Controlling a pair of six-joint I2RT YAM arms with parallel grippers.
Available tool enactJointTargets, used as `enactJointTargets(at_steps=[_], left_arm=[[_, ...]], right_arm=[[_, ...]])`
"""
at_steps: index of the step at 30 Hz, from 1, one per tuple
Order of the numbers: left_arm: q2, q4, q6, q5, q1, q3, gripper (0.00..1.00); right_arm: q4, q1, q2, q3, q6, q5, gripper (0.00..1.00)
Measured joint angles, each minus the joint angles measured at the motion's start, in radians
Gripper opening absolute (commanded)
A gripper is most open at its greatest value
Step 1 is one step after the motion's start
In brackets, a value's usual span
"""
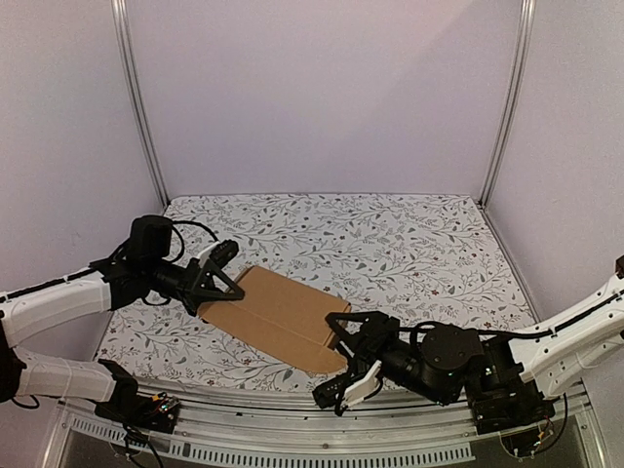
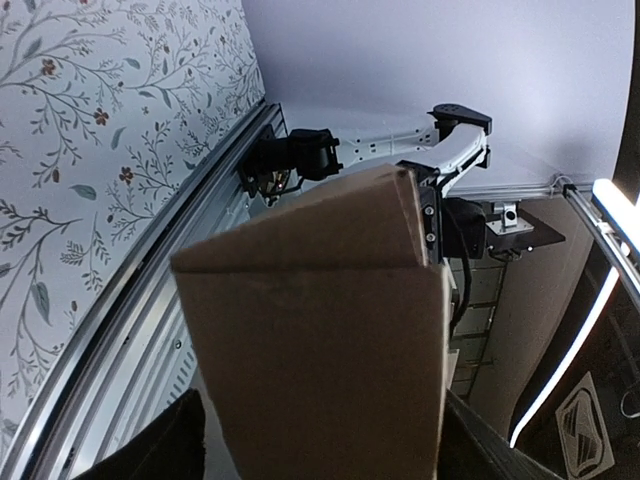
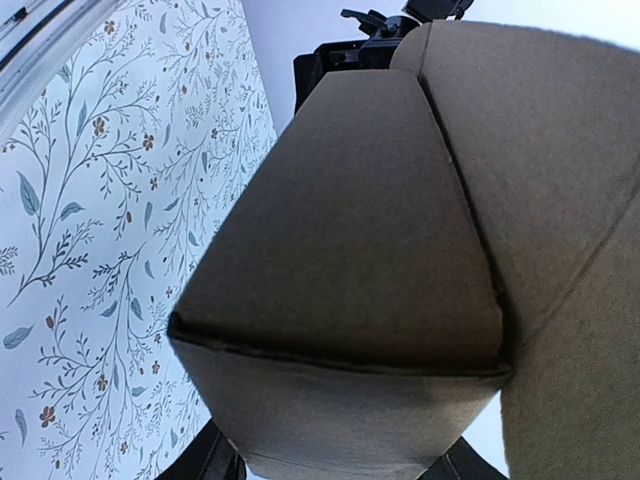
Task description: Fold the paper box
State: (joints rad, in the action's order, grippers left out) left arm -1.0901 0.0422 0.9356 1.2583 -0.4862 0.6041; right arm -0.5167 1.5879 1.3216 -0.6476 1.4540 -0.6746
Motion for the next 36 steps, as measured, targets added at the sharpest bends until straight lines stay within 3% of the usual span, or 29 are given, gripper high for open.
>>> enactJointTargets(at_steps=[12, 22, 30, 36], left_arm=[[0.021, 0.274, -0.166, -0.142, 0.021, 0.113, 0.77], [0.157, 0.455, -0.275, -0.383, 0.029, 0.214, 0.75], [0.214, 0.509, -0.327, -0.507, 0.008, 0.225, 0.65], [0.240, 0.525, -0.350, -0.645, -0.111, 0.225, 0.57]], right_arm=[[0.337, 0.009, -0.187, 0.000, -0.344, -0.017, 0.38], [0.577, 0.004, -0.254, 0.000, -0.716, 0.085, 0.38], [0.675, -0.175, -0.254, -0.035, -1.015, 0.411, 0.35], [0.660, -0.365, -0.245, -0.035, -1.212, 0.735, 0.33]])
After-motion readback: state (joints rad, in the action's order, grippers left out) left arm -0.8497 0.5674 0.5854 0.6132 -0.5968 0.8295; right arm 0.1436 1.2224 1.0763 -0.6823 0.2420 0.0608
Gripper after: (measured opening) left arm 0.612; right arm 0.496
